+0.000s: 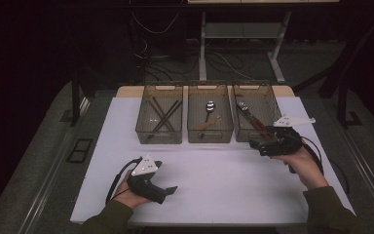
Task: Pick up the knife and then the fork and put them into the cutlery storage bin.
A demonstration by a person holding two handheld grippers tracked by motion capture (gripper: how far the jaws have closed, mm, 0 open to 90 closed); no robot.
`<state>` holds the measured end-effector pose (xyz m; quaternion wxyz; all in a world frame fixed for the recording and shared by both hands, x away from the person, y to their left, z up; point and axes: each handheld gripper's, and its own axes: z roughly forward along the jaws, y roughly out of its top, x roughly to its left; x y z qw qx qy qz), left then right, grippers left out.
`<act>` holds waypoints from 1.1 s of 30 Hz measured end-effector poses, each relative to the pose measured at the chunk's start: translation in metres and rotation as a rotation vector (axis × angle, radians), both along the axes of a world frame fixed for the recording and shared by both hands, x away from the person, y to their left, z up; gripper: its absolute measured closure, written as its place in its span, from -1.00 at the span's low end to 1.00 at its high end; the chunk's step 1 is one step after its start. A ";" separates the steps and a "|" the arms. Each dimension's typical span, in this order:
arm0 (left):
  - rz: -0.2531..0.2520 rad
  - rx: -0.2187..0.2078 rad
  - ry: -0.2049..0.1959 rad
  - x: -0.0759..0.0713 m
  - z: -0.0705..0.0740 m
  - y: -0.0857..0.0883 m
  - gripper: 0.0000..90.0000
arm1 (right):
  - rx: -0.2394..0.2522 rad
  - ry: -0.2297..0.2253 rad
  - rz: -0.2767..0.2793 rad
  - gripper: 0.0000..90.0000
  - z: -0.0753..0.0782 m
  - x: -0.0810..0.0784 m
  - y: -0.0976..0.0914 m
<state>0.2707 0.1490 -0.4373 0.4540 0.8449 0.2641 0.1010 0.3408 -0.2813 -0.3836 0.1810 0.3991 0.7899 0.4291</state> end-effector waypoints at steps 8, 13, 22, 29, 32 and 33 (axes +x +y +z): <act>0.005 -0.003 -0.001 0.000 0.000 0.001 -1.00 | -0.003 -0.025 -0.002 -0.74 -0.019 -0.028 0.004; 0.004 -0.005 -0.001 0.000 0.001 0.001 -1.00 | -0.004 -0.034 0.015 -0.75 -0.031 -0.046 0.003; 0.000 -0.007 0.000 0.000 0.002 0.002 -1.00 | 0.014 -0.027 0.029 -0.74 -0.047 -0.073 -0.001; 0.001 -0.005 -0.004 0.000 0.002 0.002 -1.00 | 0.033 -0.002 0.034 -0.75 -0.057 -0.084 -0.004; 0.001 -0.002 -0.005 0.001 0.002 0.003 -1.00 | 0.018 0.009 0.038 -0.74 -0.062 -0.087 -0.006; 0.002 -0.003 -0.004 0.000 0.001 0.003 -1.00 | 0.013 0.010 0.042 -0.74 -0.063 -0.087 -0.006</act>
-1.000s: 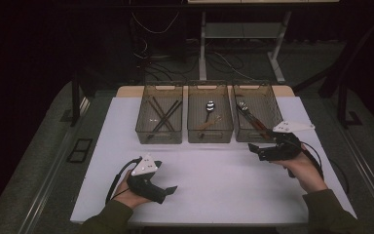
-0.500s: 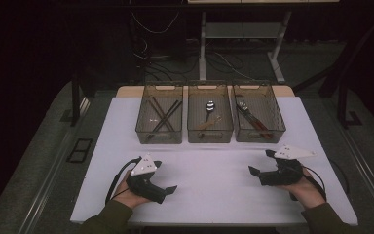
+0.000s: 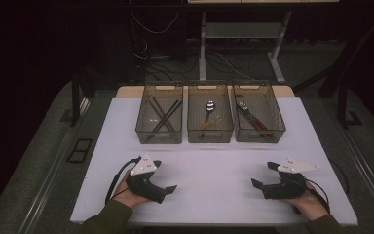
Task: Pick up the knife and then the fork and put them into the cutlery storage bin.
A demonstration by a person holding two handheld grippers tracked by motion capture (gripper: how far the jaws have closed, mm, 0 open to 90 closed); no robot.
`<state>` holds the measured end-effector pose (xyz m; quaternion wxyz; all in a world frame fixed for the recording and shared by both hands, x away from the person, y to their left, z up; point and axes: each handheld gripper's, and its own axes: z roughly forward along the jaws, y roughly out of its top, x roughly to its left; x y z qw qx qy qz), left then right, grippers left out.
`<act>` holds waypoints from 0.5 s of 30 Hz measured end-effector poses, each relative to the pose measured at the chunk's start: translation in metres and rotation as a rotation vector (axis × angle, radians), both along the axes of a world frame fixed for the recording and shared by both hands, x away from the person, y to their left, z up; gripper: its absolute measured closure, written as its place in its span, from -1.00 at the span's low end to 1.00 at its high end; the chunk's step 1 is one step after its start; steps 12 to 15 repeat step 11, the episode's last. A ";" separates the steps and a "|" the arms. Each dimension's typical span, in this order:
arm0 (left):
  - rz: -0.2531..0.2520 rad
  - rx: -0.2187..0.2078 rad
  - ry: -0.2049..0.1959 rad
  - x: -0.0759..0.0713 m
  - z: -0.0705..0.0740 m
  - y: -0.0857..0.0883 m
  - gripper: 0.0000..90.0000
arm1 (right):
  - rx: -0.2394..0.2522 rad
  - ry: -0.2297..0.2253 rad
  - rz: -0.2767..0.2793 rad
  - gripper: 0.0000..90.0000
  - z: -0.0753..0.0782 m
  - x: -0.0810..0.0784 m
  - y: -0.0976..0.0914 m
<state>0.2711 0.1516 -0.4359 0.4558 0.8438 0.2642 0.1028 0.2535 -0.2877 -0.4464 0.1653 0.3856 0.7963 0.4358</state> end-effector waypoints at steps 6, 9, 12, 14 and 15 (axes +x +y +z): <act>0.000 0.006 0.001 0.000 0.000 0.000 -1.00 | -0.019 -0.006 0.004 -0.74 0.000 0.001 0.000; 0.001 0.004 0.002 0.000 0.000 0.000 -1.00 | -0.023 -0.008 0.003 -0.74 0.000 0.000 -0.001; 0.000 0.005 0.002 0.000 0.000 0.000 -1.00 | -0.020 -0.009 0.004 -0.75 0.001 0.001 -0.001; 0.000 0.005 0.002 0.000 0.000 0.000 -1.00 | -0.020 -0.009 0.004 -0.75 0.001 0.001 -0.001; 0.000 0.005 0.002 0.000 0.000 0.000 -1.00 | -0.020 -0.009 0.004 -0.75 0.001 0.001 -0.001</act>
